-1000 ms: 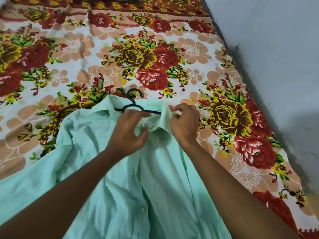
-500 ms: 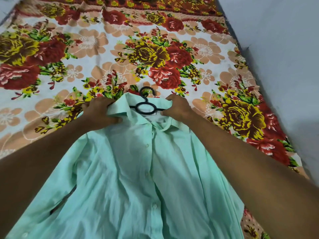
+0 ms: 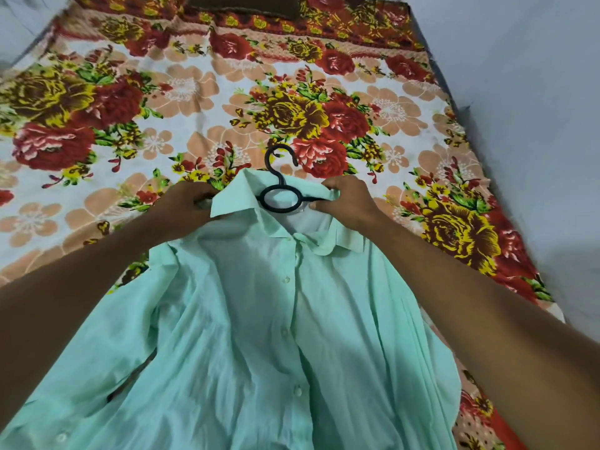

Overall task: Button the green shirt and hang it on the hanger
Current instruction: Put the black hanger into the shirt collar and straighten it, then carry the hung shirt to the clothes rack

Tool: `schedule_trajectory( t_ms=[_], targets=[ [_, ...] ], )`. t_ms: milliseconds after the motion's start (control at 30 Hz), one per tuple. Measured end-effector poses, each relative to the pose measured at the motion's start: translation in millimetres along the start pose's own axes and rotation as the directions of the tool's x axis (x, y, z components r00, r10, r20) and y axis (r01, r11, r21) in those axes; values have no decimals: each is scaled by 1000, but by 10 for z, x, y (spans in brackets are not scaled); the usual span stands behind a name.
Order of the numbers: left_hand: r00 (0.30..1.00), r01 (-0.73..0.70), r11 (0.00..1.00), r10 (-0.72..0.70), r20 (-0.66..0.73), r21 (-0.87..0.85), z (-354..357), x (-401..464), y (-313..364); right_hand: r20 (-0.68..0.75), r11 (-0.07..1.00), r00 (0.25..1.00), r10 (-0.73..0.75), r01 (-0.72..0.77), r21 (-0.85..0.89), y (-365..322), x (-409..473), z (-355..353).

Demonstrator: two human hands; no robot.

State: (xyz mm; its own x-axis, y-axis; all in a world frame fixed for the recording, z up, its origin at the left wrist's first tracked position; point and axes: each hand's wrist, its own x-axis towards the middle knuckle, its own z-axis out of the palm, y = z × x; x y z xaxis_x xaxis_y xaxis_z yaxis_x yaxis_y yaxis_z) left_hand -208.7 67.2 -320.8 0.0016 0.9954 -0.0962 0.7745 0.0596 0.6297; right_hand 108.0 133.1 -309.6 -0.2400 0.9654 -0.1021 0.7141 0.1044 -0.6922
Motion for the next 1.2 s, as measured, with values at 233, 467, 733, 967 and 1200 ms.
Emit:
schedule_trajectory(
  t_ms=[233, 467, 733, 967, 1200],
  targets=[
    [992, -76, 995, 81, -92, 64, -638, -146, 372, 290, 997, 957, -8, -15, 79, -341, -201, -710],
    [983, -104, 994, 100, -155, -19, -1506, -683, 1012, 550, 821, 809, -208, -161, 548, -933, -625, -1673],
    [936, -270, 962, 272, -222, 42, -3205, -1715, 2315, 203, 939, 917, -342, 343, 34, -2376, -1500, -2892],
    [876, -348, 919, 389, -286, 183, -4504, -2791, 3645, 23, 869, 878, -477, 468, 158, -3658, -2623, -3970],
    [796, -446, 855, 514, -319, 266, -5150, -3969, 4408, -42, 825, 824, -564, 565, 11, -4549, -3803, -4778]
  ],
)
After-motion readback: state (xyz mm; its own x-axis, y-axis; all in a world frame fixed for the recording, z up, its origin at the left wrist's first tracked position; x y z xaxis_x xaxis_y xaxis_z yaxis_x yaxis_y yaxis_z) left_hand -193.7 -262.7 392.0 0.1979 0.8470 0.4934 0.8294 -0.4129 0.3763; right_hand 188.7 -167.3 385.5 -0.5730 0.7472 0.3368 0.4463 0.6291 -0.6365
